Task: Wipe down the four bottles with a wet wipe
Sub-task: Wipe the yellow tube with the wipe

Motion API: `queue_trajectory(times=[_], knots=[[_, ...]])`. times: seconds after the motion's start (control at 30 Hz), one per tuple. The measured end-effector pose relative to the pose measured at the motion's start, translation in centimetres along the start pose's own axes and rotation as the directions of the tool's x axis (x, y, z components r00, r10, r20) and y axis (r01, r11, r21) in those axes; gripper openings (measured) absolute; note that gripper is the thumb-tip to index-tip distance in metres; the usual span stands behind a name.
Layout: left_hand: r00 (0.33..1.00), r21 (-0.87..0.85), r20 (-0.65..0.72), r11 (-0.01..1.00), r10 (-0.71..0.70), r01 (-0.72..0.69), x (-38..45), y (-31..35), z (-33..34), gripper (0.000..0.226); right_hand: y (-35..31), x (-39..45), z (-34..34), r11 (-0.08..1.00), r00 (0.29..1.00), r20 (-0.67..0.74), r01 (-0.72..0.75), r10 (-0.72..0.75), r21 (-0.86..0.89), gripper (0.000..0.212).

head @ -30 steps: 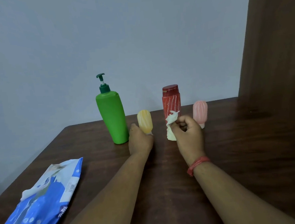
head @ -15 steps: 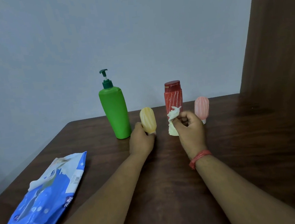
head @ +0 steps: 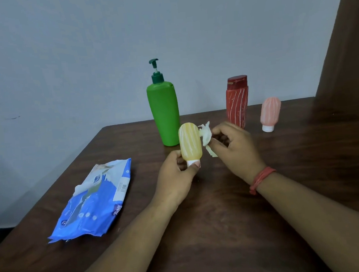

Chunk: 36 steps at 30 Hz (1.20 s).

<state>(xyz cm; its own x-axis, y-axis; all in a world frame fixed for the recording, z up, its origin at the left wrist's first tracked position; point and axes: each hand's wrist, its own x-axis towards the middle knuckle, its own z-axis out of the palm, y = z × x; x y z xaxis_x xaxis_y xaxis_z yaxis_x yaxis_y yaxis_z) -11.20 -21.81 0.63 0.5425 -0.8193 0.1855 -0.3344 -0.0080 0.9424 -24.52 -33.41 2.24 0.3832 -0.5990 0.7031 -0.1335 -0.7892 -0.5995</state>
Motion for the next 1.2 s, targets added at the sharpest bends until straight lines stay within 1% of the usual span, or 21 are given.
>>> queue_trajectory(times=[0.13, 0.23, 0.3, 0.37, 0.5, 0.53, 0.63, 0.67, 0.7, 0.73, 0.8, 0.83, 0.87, 0.93, 0.97, 1.0, 1.03, 1.1, 1.13, 1.17, 1.2], knots=[[0.996, -0.002, 0.083, 1.000, 0.015, -0.015, 0.2, -0.1, -0.2, 0.032, -0.6, -0.3, 0.3, 0.984, 0.993, -0.015, 0.115, -0.118, -0.139, 0.006], [0.989, -0.003, 0.144, 0.999, 0.038, -0.038, 0.5, -0.2, -0.6, 0.033, -0.4, 0.1, 0.3, 0.974, 0.987, -0.078, 0.127, -0.143, -0.189, 0.008], [0.985, -0.021, 0.164, 0.999, 0.045, -0.042, 0.6, 0.0, -0.7, 0.035, -0.3, 0.3, 0.2, 0.963, 0.982, -0.092, 0.138, -0.163, -0.230, 0.009], [0.987, -0.049, 0.151, 0.998, 0.049, -0.042, 0.6, 0.1, -0.8, 0.033, -0.6, -0.1, 0.4, 0.949, 0.981, -0.046, 0.168, -0.187, -0.267, 0.011], [0.991, -0.105, 0.134, 0.994, 0.025, -0.011, 0.5, 0.0, -0.9, 0.029, -1.0, -0.8, 0.4, 0.899, 0.954, 0.159, 0.295, -0.255, -0.325, 0.012], [0.988, -0.103, 0.150, 0.995, 0.026, -0.010, 0.4, 0.1, -0.9, 0.030, -0.9, -0.4, 0.0, 0.893, 0.954, 0.156, 0.295, -0.255, -0.341, 0.012], [0.975, -0.066, 0.219, 0.997, 0.043, -0.030, 0.1, 0.4, -0.8, 0.034, -0.2, 1.4, -2.0, 0.908, 0.981, -0.026, 0.169, -0.194, -0.383, 0.011], [0.971, -0.051, 0.234, 0.998, 0.048, -0.037, 0.1, 0.5, -0.8, 0.035, -0.1, 1.6, -2.4, 0.909, 0.982, -0.042, 0.155, -0.185, -0.386, 0.010], [0.969, -0.045, 0.240, 0.998, 0.053, -0.043, 0.1, 0.5, -0.7, 0.036, -0.1, 1.4, -2.6, 0.903, 0.980, 0.000, 0.186, -0.201, -0.388, 0.009], [0.969, -0.047, 0.239, 0.998, 0.056, -0.046, 0.1, 0.5, -0.7, 0.035, -0.2, 0.8, -2.5, 0.888, 0.968, 0.083, 0.251, -0.237, -0.385, 0.009], [0.971, -0.052, 0.231, 0.998, 0.058, -0.047, 0.1, 0.4, -0.7, 0.036, -0.3, -0.8, -2.2, 0.852, 0.921, 0.247, 0.378, -0.303, -0.362, 0.010], [0.970, -0.050, 0.234, 0.998, 0.059, -0.048, 0.2, 0.3, -0.7, 0.037, -0.2, -1.2, -2.3, 0.844, 0.913, 0.263, 0.394, -0.313, -0.364, 0.011], [0.968, -0.046, 0.244, 0.998, 0.060, -0.050, 0.1, 0.3, -0.6, 0.037, -0.1, -1.2, -2.4, 0.851, 0.926, 0.222, 0.369, -0.304, -0.374, 0.012], [0.961, -0.036, 0.267, 0.998, 0.064, -0.056, 0.0, 0.3, -0.5, 0.037, 0.1, -0.5, -2.8, 0.886, 0.966, 0.058, 0.253, -0.250, -0.389, 0.013], [0.960, -0.039, 0.272, 0.998, 0.064, -0.056, 0.0, 0.3, -0.4, 0.036, 0.1, -0.3, -3.0, 0.898, 0.974, 0.022, 0.217, -0.226, -0.383, 0.013], [0.962, -0.051, 0.266, 0.997, 0.063, -0.052, 0.1, 0.4, -0.4, 0.036, 0.0, -0.3, -3.0, 0.900, 0.973, 0.052, 0.229, -0.226, -0.371, 0.015], [0.965, -0.064, 0.256, 0.997, 0.061, -0.046, 0.1, 0.4, -0.3, 0.035, -0.2, -0.5, -2.7, 0.890, 0.958, 0.142, 0.285, -0.249, -0.357, 0.016], [0.971, -0.091, 0.232, 0.995, 0.057, -0.037, 0.1, 0.5, -0.4, 0.033, -0.7, -1.6, -2.2, 0.835, 0.879, 0.362, 0.433, -0.309, -0.339, 0.018], [0.972, -0.100, 0.230, 0.994, 0.057, -0.035, 0.1, 0.5, -0.4, 0.033, -0.8, -1.9, -2.2, 0.807, 0.851, 0.403, 0.481, -0.336, -0.343, 0.019], [0.970, -0.105, 0.237, 0.994, 0.054, -0.029, 0.1, 0.5, -0.3, 0.033, -0.8, -1.7, -2.3, 0.805, 0.861, 0.371, 0.477, -0.348, -0.352, 0.018], [0.967, -0.108, 0.252, 0.994, 0.047, -0.020, 0.0, 0.6, -0.2, 0.034, -0.7, -1.3, -2.6, 0.825, 0.898, 0.277, 0.429, -0.343, -0.368, 0.016]])
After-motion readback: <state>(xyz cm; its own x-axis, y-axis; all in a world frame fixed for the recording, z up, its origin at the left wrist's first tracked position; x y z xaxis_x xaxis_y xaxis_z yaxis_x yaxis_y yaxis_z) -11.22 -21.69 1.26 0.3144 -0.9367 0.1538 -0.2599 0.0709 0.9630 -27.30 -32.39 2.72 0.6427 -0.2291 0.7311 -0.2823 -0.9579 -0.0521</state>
